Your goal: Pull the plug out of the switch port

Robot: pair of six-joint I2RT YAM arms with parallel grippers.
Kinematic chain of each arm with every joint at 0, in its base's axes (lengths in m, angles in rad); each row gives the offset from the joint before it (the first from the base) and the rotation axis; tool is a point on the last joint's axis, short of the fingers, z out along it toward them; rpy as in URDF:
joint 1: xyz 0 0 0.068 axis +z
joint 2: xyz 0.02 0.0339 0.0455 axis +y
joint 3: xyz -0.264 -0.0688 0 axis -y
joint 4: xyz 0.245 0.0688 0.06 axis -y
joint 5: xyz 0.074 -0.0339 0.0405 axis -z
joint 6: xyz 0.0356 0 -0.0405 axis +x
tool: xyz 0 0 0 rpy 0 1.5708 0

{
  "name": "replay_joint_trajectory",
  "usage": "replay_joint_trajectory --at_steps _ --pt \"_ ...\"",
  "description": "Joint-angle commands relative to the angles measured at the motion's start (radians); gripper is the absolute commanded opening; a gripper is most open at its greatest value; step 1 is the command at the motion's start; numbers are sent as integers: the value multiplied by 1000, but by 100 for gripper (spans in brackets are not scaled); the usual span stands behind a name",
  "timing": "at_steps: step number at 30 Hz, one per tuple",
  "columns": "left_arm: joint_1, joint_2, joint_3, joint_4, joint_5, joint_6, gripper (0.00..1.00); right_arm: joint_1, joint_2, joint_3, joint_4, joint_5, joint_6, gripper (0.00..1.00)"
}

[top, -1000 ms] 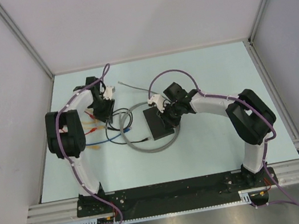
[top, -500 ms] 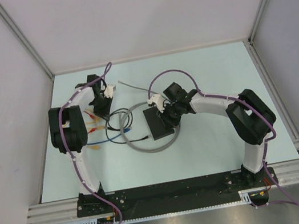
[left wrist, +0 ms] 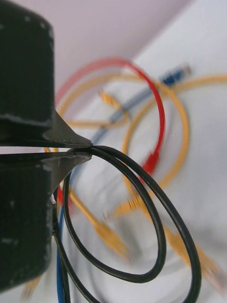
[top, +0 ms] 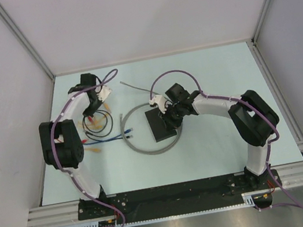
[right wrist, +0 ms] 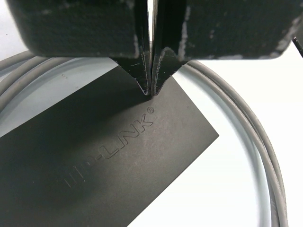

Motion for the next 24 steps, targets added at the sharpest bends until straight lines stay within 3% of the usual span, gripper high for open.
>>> replay_joint_trajectory --at_steps 1,3,7,12,13,14,16,20,24 --pt "8 -94 -97 236 -258 311 0 1 57 -10 -33 47 -5 0" --pt "9 -105 -130 312 -301 420 0 1 57 -7 -33 48 -7 0" --pt "9 -65 -93 355 -331 450 4 -1 54 -7 -33 56 -8 0" --pt "9 1 -33 346 -407 444 22 -4 47 -7 -33 68 -13 0" --pt "6 10 -10 335 -419 419 26 -5 44 -8 -32 68 -13 0" --pt "5 20 3 308 -414 401 37 -5 43 -7 -30 71 -13 0" --pt "0 21 52 269 -387 325 44 -7 34 -5 -21 78 -8 0" --pt "-1 36 172 125 -266 150 70 -13 12 18 -21 88 5 0" --pt "-3 79 330 -34 -186 19 79 -11 -17 53 -7 113 10 0"
